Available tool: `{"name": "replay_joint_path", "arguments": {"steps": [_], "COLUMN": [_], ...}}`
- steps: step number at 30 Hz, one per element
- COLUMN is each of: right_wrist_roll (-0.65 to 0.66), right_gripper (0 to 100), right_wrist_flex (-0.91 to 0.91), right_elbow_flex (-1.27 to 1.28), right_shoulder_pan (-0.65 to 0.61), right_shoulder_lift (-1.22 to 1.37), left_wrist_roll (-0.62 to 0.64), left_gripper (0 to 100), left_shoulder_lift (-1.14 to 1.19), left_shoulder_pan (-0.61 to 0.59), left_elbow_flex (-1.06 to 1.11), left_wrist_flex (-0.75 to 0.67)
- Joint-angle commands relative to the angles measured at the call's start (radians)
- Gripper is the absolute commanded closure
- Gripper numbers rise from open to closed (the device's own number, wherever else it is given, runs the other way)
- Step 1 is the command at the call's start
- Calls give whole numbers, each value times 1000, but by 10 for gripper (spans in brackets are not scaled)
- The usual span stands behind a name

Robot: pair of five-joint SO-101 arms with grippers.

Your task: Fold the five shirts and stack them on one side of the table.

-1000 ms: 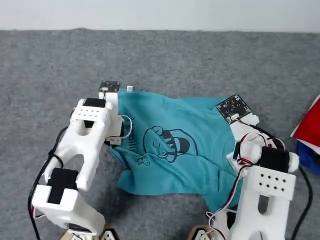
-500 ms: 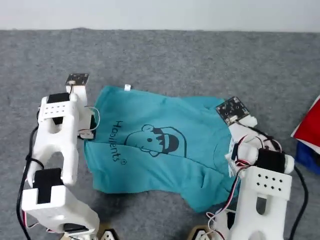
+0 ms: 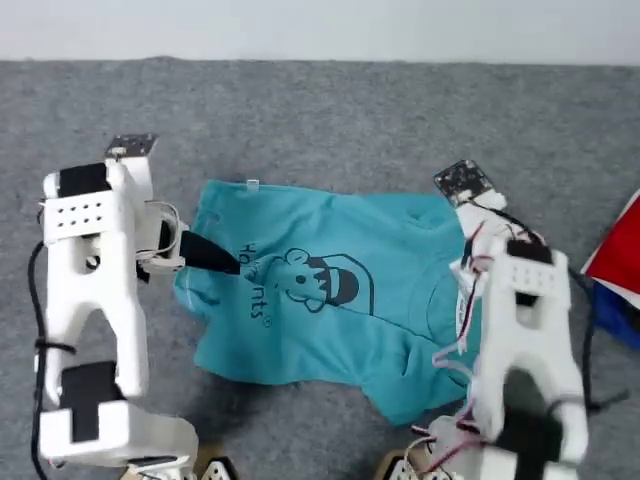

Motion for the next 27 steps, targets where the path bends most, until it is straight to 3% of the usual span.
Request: {"name": "replay_joint_path", "arguments": {"steps": [1, 4, 12, 23, 27], "right_wrist_roll": [-6, -6, 2, 137, 130], "right_gripper": [849, 991, 989, 989, 951], "right_wrist_flex": [-18, -18, -27, -148, -48], "right_elbow_flex": [-141, -224, -285, -292, -293], "right_shoulder_pan": [-15, -10, 21, 236, 213], "right_shoulder_lift": [150, 223, 252, 355, 298], "left_wrist_roll": [-9, 12, 12, 17, 17], "left_gripper": [556, 614, 673, 666, 666], "left_shoulder_lift": [-83, -112, -126, -126, -123], "left_shoulder_pan": [-5, -11, -14, -48, -46], "left_elbow_flex": [-33, -33, -33, -33, -33], "left_wrist_flex": [35, 35, 35, 34, 34]}}
